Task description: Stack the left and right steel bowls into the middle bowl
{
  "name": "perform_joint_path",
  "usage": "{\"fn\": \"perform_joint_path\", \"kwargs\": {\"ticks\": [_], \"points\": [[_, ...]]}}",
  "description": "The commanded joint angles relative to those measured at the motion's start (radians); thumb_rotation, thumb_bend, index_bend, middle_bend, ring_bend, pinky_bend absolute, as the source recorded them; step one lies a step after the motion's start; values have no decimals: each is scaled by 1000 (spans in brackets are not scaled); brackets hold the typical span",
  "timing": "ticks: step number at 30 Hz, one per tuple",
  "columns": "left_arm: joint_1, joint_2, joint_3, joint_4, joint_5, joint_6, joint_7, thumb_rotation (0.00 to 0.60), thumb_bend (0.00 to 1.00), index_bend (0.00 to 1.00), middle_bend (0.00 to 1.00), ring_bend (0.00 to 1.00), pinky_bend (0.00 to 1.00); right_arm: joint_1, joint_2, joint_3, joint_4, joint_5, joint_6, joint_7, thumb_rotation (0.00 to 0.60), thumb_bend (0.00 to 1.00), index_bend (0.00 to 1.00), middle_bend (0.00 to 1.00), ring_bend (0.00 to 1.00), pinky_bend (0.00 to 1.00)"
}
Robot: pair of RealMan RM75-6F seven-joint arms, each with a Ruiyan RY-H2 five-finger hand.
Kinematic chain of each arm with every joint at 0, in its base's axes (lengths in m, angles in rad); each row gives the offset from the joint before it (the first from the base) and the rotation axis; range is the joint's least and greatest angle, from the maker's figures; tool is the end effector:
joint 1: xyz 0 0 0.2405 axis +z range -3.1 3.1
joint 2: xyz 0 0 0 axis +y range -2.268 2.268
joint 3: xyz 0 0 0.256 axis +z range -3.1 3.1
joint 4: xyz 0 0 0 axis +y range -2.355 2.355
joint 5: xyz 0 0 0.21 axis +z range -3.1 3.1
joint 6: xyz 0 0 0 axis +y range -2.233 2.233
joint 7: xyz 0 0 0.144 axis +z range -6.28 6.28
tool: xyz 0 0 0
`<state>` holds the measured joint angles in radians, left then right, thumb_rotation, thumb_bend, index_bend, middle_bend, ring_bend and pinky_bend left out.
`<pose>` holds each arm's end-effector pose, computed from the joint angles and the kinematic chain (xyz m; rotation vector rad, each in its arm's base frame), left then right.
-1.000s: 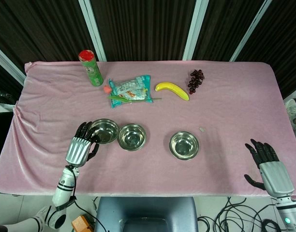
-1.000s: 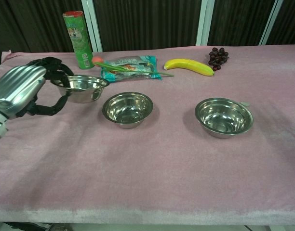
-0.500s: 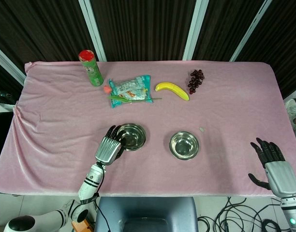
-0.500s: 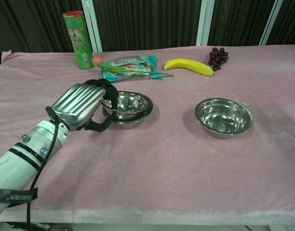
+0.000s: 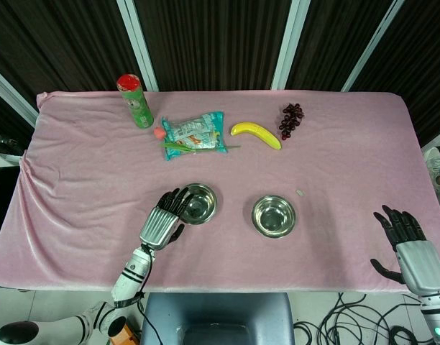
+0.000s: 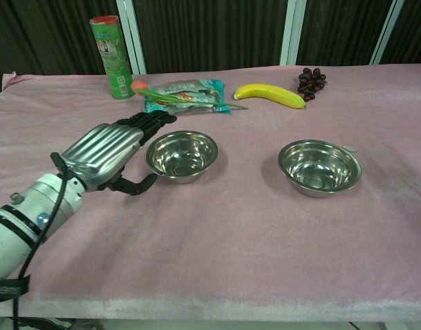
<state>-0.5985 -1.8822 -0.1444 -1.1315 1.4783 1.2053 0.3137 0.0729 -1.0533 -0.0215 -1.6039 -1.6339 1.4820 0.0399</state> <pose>-0.1511 0.3038 -0.0750 -1.8053 -0.6833 -1.0956 -0.3088 -0.1613 0.1632 1.5411 -0.8904 0.8859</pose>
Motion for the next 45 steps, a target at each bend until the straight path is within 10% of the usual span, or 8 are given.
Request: {"fn": "perform_joint_path", "kwargs": {"ticks": [1, 6, 12, 29, 45], "points": [[83, 216, 57, -266, -31, 17, 127, 600, 394, 0, 0, 0, 146, 1, -2, -1, 1, -1, -3, -8, 600, 328, 0, 0, 0, 0], [178, 399, 132, -419, -27, 86, 141, 600, 395, 0, 0, 0, 144, 15, -23, -12, 0, -17, -33, -54, 600, 328, 0, 0, 0, 0], [317, 495, 183, -357, -10, 247, -6, 600, 397, 0, 0, 0, 128, 93, -135, -4, 53, -59, -137, -162, 600, 328, 36, 0, 0, 0], [379, 487, 177, -216, 38, 278, -210, 600, 402, 0, 0, 0, 127, 378, -423, 105, 229, 15, -441, -259, 600, 409, 533, 0, 0, 0], [384, 496, 156, -217, 47, 256, -230, 600, 402, 0, 0, 0, 128, 427, -520, 81, 342, 45, -449, -231, 600, 507, 677, 0, 0, 0]]}}
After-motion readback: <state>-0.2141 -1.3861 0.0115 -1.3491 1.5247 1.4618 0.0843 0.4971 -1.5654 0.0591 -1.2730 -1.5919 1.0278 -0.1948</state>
